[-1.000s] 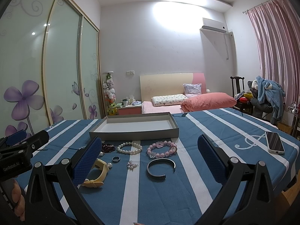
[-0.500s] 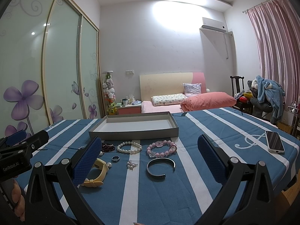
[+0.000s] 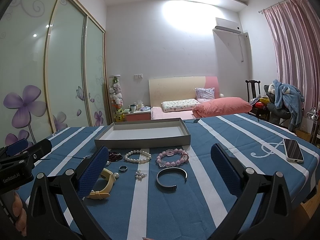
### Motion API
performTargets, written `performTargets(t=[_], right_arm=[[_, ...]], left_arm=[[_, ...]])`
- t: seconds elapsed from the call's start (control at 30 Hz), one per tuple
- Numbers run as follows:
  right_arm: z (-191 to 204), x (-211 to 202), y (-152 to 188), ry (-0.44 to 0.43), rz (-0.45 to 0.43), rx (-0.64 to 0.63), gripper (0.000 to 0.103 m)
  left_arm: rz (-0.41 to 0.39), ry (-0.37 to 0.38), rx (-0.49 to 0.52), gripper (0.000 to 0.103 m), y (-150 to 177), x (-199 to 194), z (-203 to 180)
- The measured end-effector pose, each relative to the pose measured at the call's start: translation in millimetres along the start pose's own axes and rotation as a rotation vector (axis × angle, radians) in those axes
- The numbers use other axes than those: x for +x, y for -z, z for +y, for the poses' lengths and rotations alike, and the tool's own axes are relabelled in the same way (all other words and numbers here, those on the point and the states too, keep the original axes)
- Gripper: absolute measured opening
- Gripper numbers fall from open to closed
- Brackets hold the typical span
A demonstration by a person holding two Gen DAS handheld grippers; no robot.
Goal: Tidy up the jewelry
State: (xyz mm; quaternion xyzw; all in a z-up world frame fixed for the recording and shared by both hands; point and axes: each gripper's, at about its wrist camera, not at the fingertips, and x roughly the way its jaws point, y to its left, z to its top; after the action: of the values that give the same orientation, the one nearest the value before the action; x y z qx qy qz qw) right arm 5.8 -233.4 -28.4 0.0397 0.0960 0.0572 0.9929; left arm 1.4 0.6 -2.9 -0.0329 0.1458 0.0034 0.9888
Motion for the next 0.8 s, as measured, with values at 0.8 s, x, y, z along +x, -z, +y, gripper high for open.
performTargets(t=[0.8], right_arm=[[-30,70,11,0.01,0.335,0.047,0.101]], left_arm=[[0.254,0.007,0.068,0.099,31,70,-21]])
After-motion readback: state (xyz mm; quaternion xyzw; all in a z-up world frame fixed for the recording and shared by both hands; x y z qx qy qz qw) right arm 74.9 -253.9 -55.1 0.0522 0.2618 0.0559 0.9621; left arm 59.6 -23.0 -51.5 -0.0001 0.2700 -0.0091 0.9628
